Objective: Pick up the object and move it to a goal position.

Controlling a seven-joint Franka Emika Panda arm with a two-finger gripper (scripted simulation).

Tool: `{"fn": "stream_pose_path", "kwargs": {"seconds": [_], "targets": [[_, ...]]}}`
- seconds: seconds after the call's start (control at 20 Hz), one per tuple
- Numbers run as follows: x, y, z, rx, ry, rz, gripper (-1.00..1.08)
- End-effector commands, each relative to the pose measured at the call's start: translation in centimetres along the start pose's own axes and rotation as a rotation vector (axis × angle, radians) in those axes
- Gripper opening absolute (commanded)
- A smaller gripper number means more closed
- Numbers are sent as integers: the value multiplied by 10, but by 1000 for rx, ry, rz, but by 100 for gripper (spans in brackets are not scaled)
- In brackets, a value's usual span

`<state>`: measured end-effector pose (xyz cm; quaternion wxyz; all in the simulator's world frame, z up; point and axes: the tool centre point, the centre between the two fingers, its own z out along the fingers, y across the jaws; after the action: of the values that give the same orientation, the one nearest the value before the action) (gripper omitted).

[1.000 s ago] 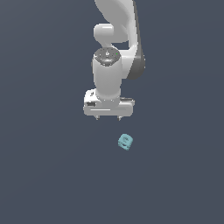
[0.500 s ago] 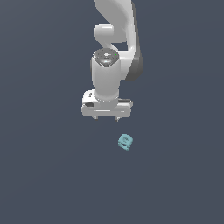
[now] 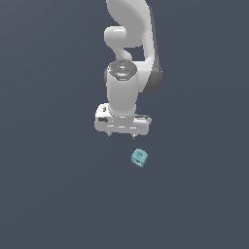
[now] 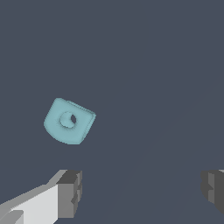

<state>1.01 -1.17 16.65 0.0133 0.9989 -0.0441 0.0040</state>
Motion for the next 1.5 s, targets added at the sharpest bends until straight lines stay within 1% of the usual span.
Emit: {"fn": "stream_pose_path", "kwargs": {"seconds": [0.0,0.85,1.15,1.45], "targets": [[3,-7,5,2,-1,34,100],[25,-71,58,20,-11,363,100],[28,-85,70,23,-14,430,100],[29,-90,75,24,-15,457,100]]}}
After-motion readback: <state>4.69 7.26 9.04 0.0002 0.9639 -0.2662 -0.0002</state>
